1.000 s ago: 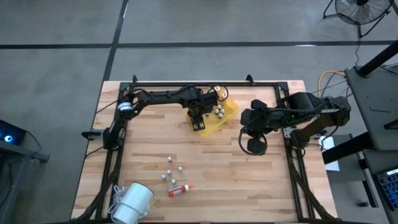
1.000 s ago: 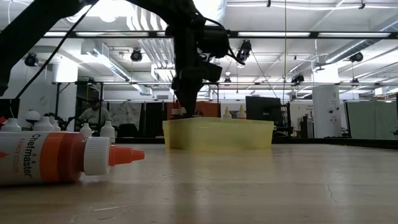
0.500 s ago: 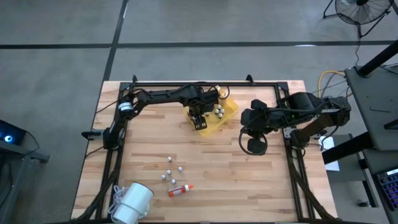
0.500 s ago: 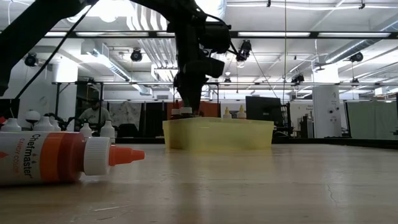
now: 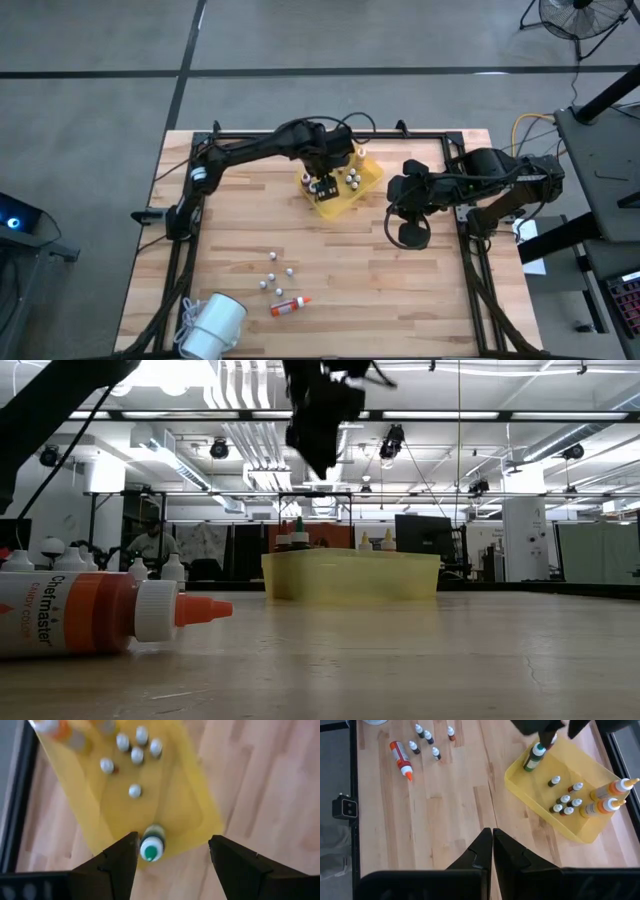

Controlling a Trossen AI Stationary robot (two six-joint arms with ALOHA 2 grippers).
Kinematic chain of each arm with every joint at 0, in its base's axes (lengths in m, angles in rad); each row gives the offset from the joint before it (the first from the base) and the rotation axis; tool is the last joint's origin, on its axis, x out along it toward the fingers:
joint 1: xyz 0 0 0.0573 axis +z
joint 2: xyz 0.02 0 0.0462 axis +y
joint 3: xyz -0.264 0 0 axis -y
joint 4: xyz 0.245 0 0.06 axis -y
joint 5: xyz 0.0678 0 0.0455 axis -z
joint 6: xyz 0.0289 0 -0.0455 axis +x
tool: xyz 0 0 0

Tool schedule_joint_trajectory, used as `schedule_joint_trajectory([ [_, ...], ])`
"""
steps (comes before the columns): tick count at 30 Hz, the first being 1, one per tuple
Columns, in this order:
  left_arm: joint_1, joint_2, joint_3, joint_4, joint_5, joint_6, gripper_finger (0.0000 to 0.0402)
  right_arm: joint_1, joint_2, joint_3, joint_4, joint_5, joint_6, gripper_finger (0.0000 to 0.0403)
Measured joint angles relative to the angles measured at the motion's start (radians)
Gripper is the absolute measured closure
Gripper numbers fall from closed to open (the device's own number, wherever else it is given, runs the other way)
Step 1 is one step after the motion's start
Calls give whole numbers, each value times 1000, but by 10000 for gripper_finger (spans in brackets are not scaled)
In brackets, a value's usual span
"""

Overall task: Pick & Place food coloring
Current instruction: Put the large orange food coloring bottle into the yellow bin

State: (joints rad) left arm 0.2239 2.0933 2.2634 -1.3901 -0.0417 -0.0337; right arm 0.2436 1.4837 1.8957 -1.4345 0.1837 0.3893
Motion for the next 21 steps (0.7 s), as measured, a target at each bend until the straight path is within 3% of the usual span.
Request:
schedule_joint_trajectory([
  [4, -45, -5, 95, -8, 5, -26, 184, 0, 0, 0, 0, 0, 0, 394],
  [21, -263, -234, -61, 80, 5, -173, 184, 0, 2, 0, 9, 0, -53, 394],
])
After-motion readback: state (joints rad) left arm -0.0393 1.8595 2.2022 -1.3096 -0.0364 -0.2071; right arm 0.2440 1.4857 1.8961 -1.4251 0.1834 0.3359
